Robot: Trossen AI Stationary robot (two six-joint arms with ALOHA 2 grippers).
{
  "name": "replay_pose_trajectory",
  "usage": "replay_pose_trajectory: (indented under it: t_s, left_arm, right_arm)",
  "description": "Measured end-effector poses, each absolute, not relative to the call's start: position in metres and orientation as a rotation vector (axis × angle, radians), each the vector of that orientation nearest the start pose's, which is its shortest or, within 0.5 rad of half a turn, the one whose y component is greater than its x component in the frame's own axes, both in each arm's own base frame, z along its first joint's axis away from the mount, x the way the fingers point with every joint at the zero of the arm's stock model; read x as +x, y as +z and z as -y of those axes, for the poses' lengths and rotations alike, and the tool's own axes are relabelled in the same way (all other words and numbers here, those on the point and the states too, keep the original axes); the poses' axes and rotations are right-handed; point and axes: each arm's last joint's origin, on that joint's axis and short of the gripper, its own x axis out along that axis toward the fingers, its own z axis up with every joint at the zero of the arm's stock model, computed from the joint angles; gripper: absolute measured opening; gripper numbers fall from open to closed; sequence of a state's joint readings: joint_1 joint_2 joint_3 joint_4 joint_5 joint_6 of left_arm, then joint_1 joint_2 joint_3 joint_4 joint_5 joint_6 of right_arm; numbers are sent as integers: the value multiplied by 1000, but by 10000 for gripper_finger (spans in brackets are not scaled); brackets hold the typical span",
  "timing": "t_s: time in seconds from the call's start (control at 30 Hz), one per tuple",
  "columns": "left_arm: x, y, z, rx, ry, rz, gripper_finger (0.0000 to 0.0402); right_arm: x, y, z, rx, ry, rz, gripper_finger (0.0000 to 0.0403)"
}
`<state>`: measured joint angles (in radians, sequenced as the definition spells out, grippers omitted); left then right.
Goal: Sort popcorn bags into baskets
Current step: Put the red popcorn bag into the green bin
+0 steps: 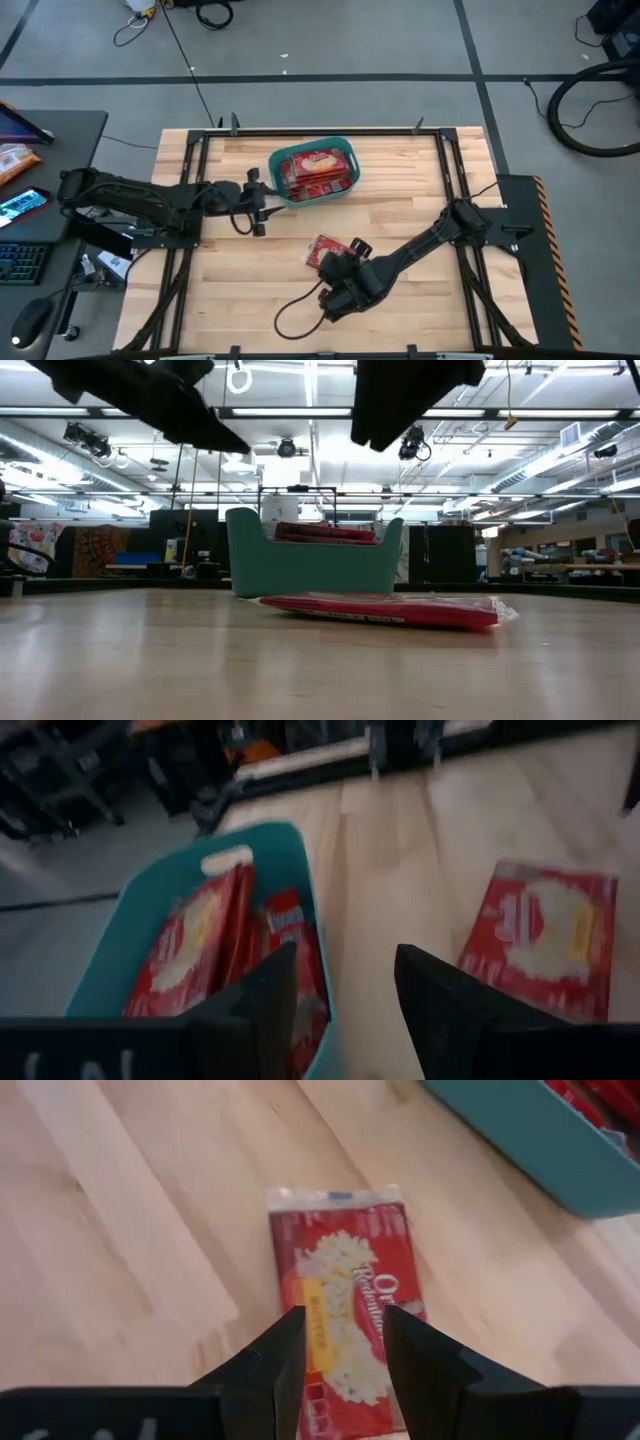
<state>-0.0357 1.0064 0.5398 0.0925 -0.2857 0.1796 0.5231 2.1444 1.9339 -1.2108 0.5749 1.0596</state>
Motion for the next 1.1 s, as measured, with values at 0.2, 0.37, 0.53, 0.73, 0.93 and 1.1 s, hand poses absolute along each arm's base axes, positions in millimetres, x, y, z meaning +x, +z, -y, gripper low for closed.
replay_pose_trajectory:
  t_s: [0.2, 0.37, 0.53, 0.73, 0.93, 1.1]
  left_arm:
    - [194, 228, 2, 211, 204, -332, 172]
    - [181, 211, 6, 217, 185, -307, 172]
    - [170, 183, 12, 273, 115, -336, 172]
    - [161, 159, 22, 279, -63, -347, 172]
    - [160, 158, 28, 333, -122, -311, 172]
    - [159, 158, 35, 343, -163, -305, 172]
  right_arm:
    - [391, 228, -195, 177, -608, -1029, 139]
    - [393, 213, -196, 176, -601, -1002, 139]
    - [392, 191, -196, 163, -544, -1024, 139]
    - [388, 166, -197, 100, -425, -1107, 139]
    - [373, 158, -186, -109, -479, -1203, 139]
    - [366, 151, -170, -217, -527, -1281, 139]
